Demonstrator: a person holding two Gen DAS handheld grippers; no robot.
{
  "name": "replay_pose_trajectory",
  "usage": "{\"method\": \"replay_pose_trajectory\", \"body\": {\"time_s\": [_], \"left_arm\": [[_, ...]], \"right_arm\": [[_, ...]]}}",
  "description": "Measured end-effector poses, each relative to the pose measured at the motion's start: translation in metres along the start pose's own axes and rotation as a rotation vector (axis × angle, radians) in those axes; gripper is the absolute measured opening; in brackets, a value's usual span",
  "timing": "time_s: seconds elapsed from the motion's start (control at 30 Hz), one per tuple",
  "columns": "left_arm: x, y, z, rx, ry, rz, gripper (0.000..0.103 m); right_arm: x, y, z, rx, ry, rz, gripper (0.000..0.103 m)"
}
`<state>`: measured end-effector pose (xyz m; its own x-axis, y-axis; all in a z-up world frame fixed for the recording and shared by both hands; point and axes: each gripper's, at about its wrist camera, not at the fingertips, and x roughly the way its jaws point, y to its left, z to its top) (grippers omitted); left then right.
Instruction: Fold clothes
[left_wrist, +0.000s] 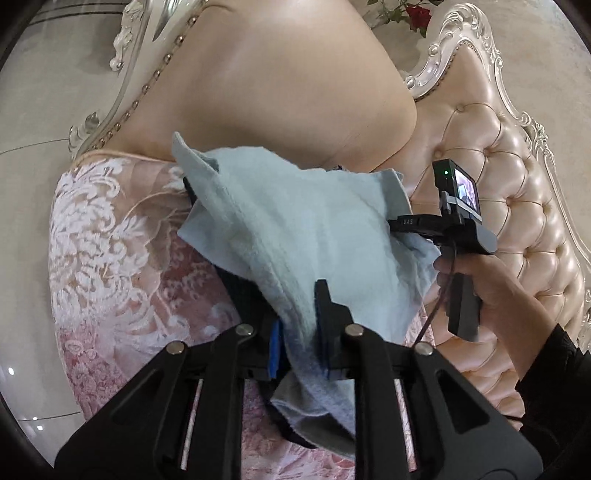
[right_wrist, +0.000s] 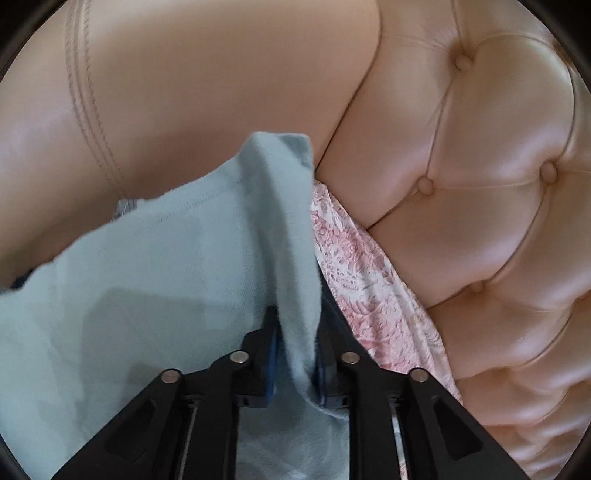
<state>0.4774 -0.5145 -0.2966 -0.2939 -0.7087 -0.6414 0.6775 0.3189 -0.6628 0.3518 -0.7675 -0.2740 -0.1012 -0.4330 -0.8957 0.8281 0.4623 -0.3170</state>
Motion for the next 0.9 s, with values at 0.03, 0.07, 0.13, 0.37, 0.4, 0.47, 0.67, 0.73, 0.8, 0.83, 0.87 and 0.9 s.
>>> {"method": "replay_pose_trajectory", "body": {"time_s": [0.03,0.07,0.13,0.37,0.4,0.47,0.67,0.73,0.8,0.83,0.87,0.9], "left_arm": [[0.0,0.0,0.001,0.0,0.001,0.006,0.028],[-0.001,0.0,0.001,-0.006,0.007,0.01,0.03],[-0.006,0.003,0.003,-0.029,0.032,-0.004,0.038],[-0.045,0.017,0.005,0.009,0.024,0.109,0.091],[-0.052,0.021,0.006,0.034,0.031,0.128,0.091],[-0.068,0.03,0.008,0.088,0.053,0.169,0.092],[-0.142,0.029,-0.01,0.326,0.04,0.199,0.102],[-0.177,0.005,-0.025,0.46,0.0,0.186,0.102],[-0.217,-0.028,-0.04,0.61,-0.085,0.165,0.102],[-0.237,-0.042,-0.047,0.666,-0.146,0.145,0.102],[-0.258,-0.056,-0.054,0.722,-0.208,0.124,0.102],[-0.275,-0.067,-0.06,0.758,-0.248,0.095,0.102]], "right_arm": [[-0.001,0.001,-0.001,-0.015,-0.007,-0.011,0.035],[-0.004,-0.002,-0.003,-0.006,-0.011,-0.049,0.057],[-0.01,-0.019,-0.005,0.031,-0.04,-0.109,0.081],[-0.086,-0.104,-0.069,0.344,-0.214,-0.274,0.083],[-0.099,-0.115,-0.086,0.394,-0.234,-0.272,0.083],[-0.126,-0.136,-0.119,0.495,-0.274,-0.266,0.083],[-0.213,-0.109,-0.303,0.767,-0.368,-0.055,0.083],[-0.236,-0.074,-0.372,0.825,-0.349,-0.033,0.083],[-0.261,-0.034,-0.438,0.861,-0.328,-0.002,0.083],[-0.275,-0.016,-0.465,0.869,-0.322,0.004,0.083],[-0.288,-0.001,-0.486,0.868,-0.318,-0.004,0.083],[-0.301,0.013,-0.508,0.865,-0.315,-0.013,0.083]]}}
